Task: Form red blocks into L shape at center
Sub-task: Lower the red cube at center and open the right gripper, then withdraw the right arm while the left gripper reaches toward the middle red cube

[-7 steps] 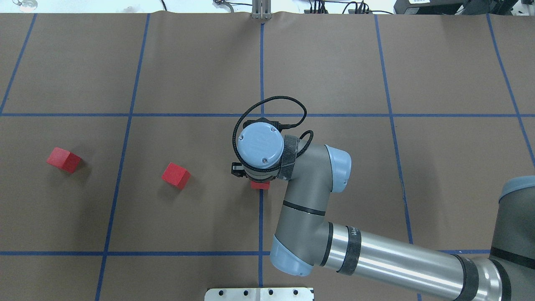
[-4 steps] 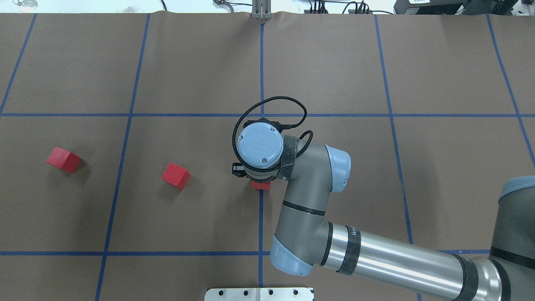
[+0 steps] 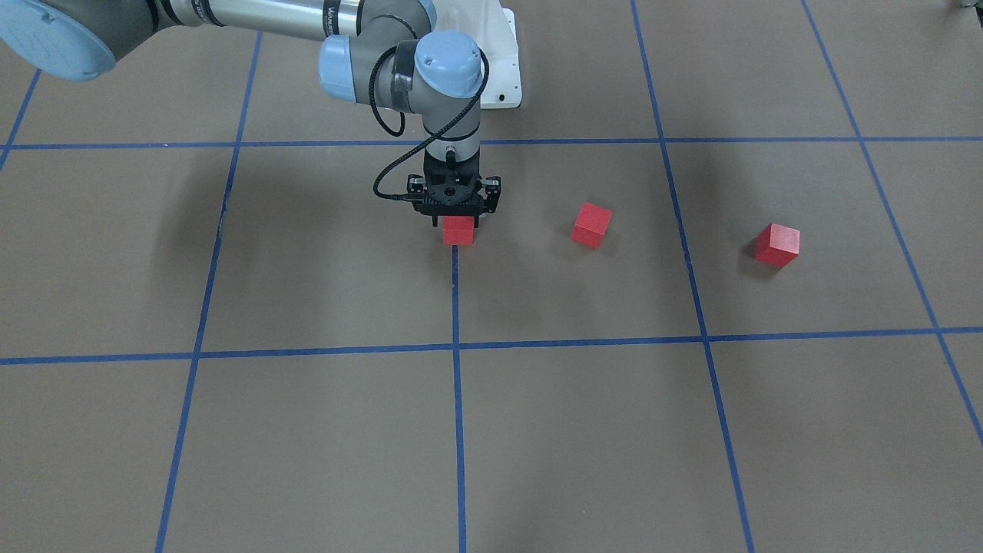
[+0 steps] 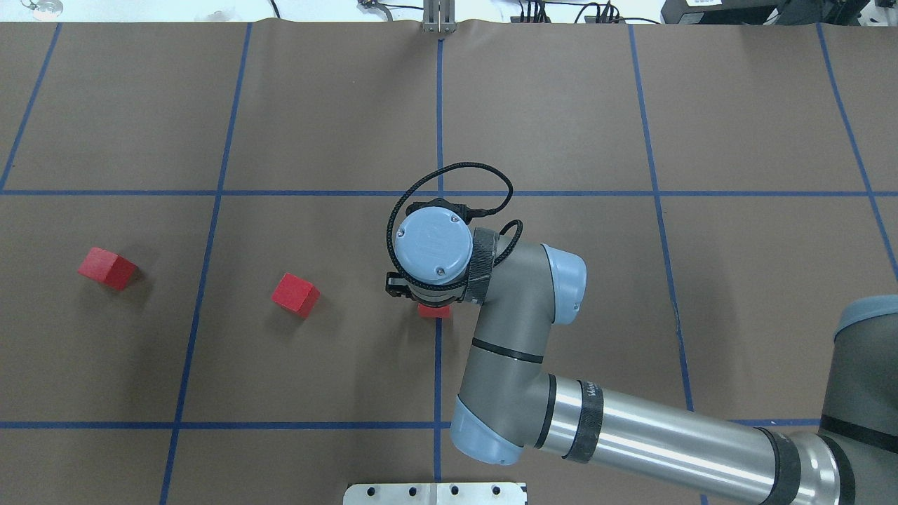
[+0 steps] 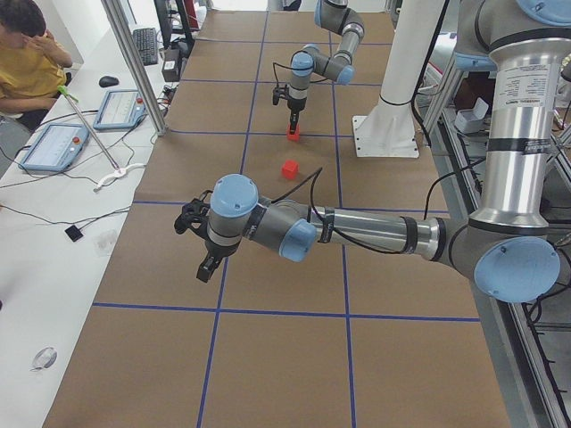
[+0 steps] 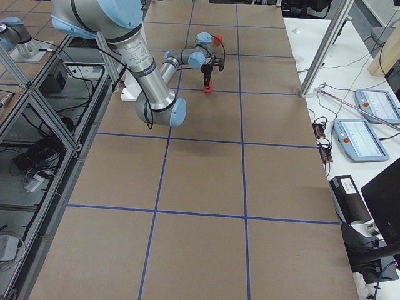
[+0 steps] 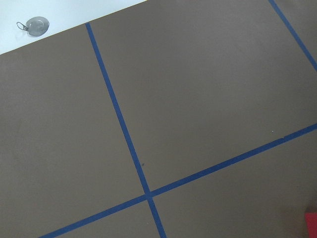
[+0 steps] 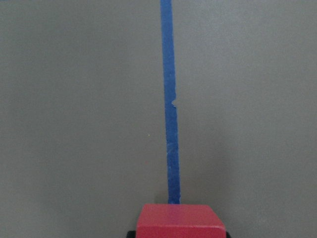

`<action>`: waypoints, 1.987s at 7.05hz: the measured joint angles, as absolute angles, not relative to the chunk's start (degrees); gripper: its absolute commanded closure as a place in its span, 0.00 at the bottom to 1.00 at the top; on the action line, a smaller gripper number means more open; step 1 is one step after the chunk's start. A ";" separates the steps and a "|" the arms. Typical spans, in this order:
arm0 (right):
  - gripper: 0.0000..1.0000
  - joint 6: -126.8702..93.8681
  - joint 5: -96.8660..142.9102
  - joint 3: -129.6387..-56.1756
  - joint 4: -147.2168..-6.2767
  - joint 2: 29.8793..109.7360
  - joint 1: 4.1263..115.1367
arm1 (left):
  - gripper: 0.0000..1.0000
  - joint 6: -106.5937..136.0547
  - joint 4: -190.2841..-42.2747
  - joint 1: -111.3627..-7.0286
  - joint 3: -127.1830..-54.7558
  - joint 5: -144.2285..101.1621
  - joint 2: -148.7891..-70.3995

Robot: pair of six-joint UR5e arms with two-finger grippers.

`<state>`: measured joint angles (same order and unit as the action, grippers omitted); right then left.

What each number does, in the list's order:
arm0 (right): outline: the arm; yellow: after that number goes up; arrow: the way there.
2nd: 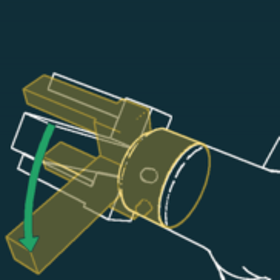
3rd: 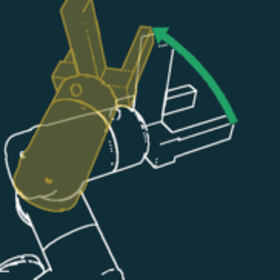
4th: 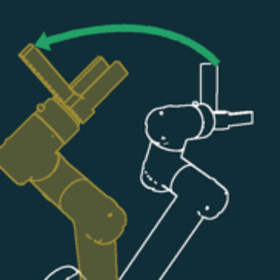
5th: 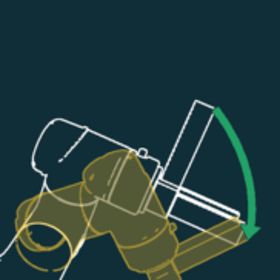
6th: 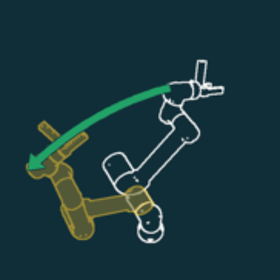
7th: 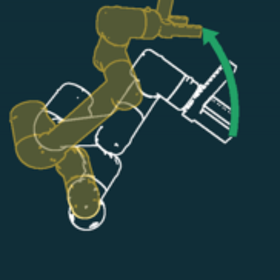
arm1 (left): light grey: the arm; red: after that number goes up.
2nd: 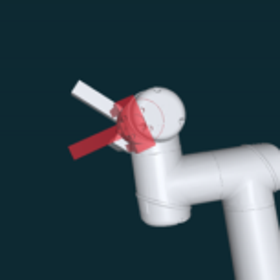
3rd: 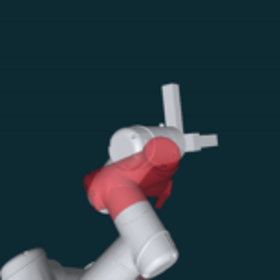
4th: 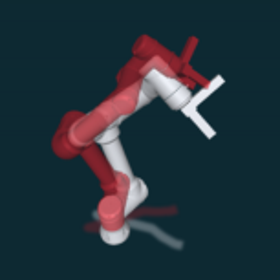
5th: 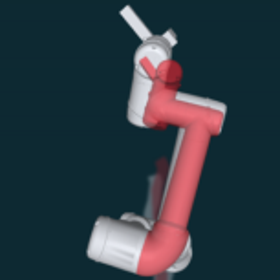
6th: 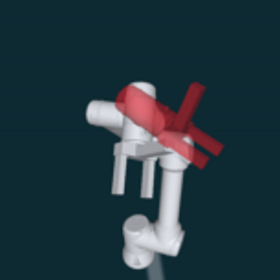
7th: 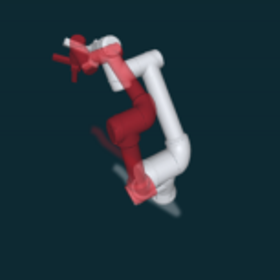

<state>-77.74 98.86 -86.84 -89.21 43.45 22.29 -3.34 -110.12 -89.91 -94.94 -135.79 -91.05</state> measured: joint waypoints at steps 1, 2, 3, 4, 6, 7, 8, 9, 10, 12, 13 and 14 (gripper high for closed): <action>0.01 -77.65 98.82 -86.84 -89.21 43.43 22.26 | 0.00 -3.34 -110.13 -89.92 -94.93 -135.79 -91.05; 0.01 -77.45 98.81 -87.02 -89.22 43.39 22.30 | 0.00 -3.34 -110.13 -89.91 -94.93 -135.79 -91.06; 0.01 -77.28 99.07 -87.78 -89.31 43.33 23.01 | 0.00 -3.45 -110.53 -89.91 -94.98 -135.79 -91.08; 0.01 -76.86 100.10 -89.19 -90.30 43.28 25.05 | 0.00 -3.55 -111.85 -89.59 -95.10 -135.79 -91.14; 0.01 -71.88 105.87 -94.94 -97.08 43.87 33.17 | 0.00 -1.97 -114.39 -85.99 -96.66 -135.79 -92.35; 0.01 -67.24 109.63 -98.11 -99.79 45.58 38.21 | 0.00 2.51 -115.03 -82.37 -98.54 -135.75 -93.37; 0.01 -59.90 113.69 -101.05 -101.03 49.10 44.11 | 0.00 10.88 -116.68 -76.84 -100.86 -135.47 -94.35; 0.01 -51.13 117.53 -102.67 -101.42 52.99 50.03 | 0.00 19.75 -119.91 -71.14 -102.40 -134.17 -95.13; 0.01 -41.49 121.09 -103.29 -101.50 57.07 56.12 | 0.00 26.42 -122.88 -65.12 -103.11 -131.82 -96.41; 0.01 -23.97 124.98 -103.32 -101.44 65.34 66.30 | 0.00 35.33 -124.50 -53.69 -103.57 -125.62 -100.63; 0.01 -15.45 126.06 -102.87 -101.41 69.64 71.00 | 0.00 38.17 -123.32 -48.92 -103.60 -122.35 -102.69; 0.01 -7.40 127.06 -102.00 -101.37 73.68 75.38 | 0.00 39.76 -119.80 -45.13 -103.69 -119.39 -105.08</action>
<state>-7.40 127.06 -102.00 -101.37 73.68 75.38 39.76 -119.80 -45.13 -103.69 -119.39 -105.08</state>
